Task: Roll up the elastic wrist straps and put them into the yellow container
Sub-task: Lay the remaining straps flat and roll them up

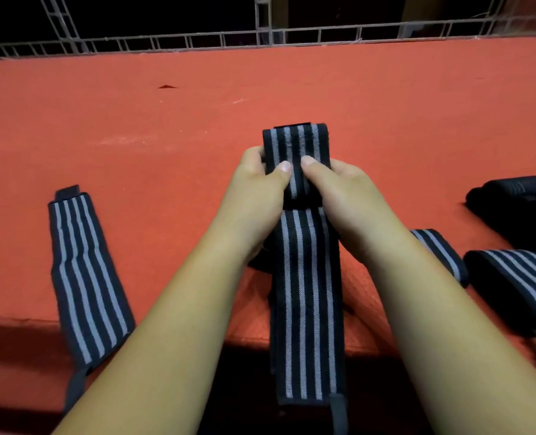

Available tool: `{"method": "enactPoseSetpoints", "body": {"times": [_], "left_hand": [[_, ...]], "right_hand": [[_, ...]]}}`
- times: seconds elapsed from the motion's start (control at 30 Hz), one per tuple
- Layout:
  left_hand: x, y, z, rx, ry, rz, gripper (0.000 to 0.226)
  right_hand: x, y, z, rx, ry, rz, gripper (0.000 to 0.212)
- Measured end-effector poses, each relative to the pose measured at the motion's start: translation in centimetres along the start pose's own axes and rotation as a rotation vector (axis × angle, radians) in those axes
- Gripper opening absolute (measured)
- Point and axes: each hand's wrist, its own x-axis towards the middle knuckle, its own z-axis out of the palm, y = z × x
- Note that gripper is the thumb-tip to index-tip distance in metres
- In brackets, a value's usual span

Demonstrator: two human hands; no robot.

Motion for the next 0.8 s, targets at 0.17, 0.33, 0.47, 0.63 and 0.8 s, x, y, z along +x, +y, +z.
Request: {"method": "enactPoseSetpoints", "body": {"times": [0.17,0.33,0.47,0.63,0.8], "left_hand": [[0.8,0.2,-0.6,-0.136,-0.088,-0.039,0.057],[0.8,-0.8,-0.2,-0.064,-0.159,0.014,0.041],[0.9,-1.0,-0.2,-0.065,-0.122,0.072,0.047],[1.2,-1.3,-0.1,-0.113,-0.157,0.104,0.044],[0.9,-1.8,-0.1,-0.126,-0.212,0.097,0.043]], "right_hand": [[-0.1,0.2,-1.0,-0.171,0.035,0.014,0.044],[0.2,1.1,-1.9,-0.204,0.111,0.005,0.043],[0.5,1.6,-2.1,-0.146,0.075,0.133,0.068],[0.7,1.5,-2.1,0.324,-0.073,0.287,0.085],[0.0,1.1,-3.0,0.395,-0.172,0.256,0.066]]}}
